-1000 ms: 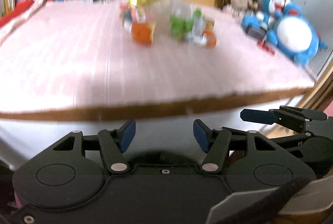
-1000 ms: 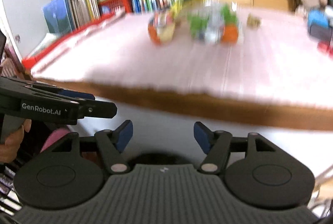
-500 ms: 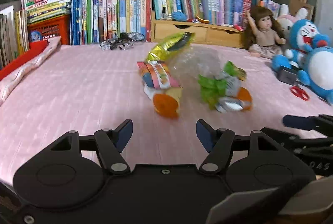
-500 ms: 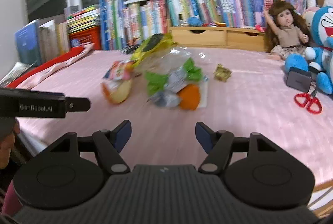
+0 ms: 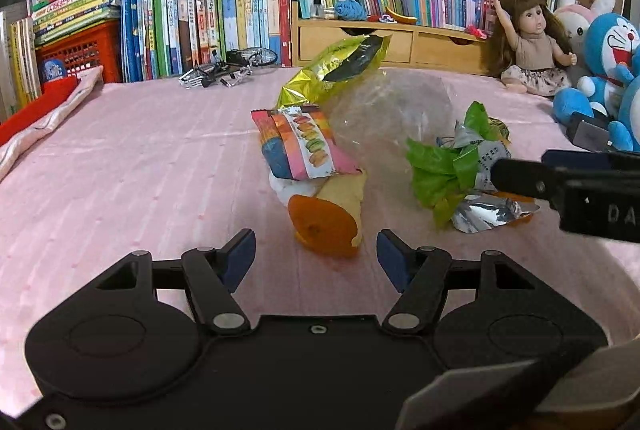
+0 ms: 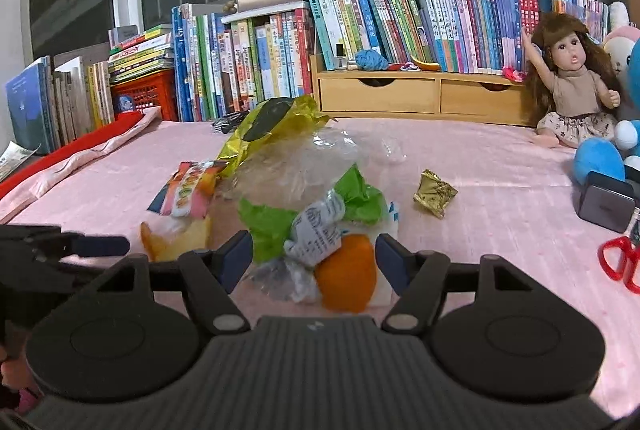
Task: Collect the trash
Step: 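Grasp the orange-and-yellow bread snack with the left tool while the right tool approaches the green-wrapped bag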
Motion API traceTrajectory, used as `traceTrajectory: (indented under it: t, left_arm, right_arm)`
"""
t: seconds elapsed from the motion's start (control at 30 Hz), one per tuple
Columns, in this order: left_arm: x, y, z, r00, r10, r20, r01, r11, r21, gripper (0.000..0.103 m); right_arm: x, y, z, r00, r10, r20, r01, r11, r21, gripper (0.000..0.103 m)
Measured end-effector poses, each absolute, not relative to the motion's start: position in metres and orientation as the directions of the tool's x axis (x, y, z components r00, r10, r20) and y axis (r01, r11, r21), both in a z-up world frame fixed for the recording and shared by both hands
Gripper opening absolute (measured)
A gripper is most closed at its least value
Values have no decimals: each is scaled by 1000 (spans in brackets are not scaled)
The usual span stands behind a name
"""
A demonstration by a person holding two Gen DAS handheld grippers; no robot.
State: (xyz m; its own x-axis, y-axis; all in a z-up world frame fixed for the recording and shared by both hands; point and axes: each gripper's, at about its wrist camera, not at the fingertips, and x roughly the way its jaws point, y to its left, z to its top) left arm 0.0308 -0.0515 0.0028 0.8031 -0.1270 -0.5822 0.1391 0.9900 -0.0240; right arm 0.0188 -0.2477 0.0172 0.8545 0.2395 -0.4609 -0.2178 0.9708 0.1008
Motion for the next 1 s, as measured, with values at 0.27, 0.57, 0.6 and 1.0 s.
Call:
traceTrajectory:
  t: [0.27,0.57,0.6,1.0]
  left_arm:
    - [46,-55,-4,802,-137,-582,149,988,-27,53]
    - [53,-56,-7,802,-135,-582,148,989,-26,49]
    - [53,-57,-8,802,-135,-582,148,989,-24,48]
    - [59,-60,-8,800,-145,-582,151,988,-39,41]
  right_arm:
    - [38,-239,12,838,250,-486,-235,968,93,79]
    - [48,-230,7,837,244,-490,-239,968,75,79]
    - [49,-228,6,838,240,-491,-239,969,66,79]
    - [54,-223,3,839,230,-493,-236,970,50,79]
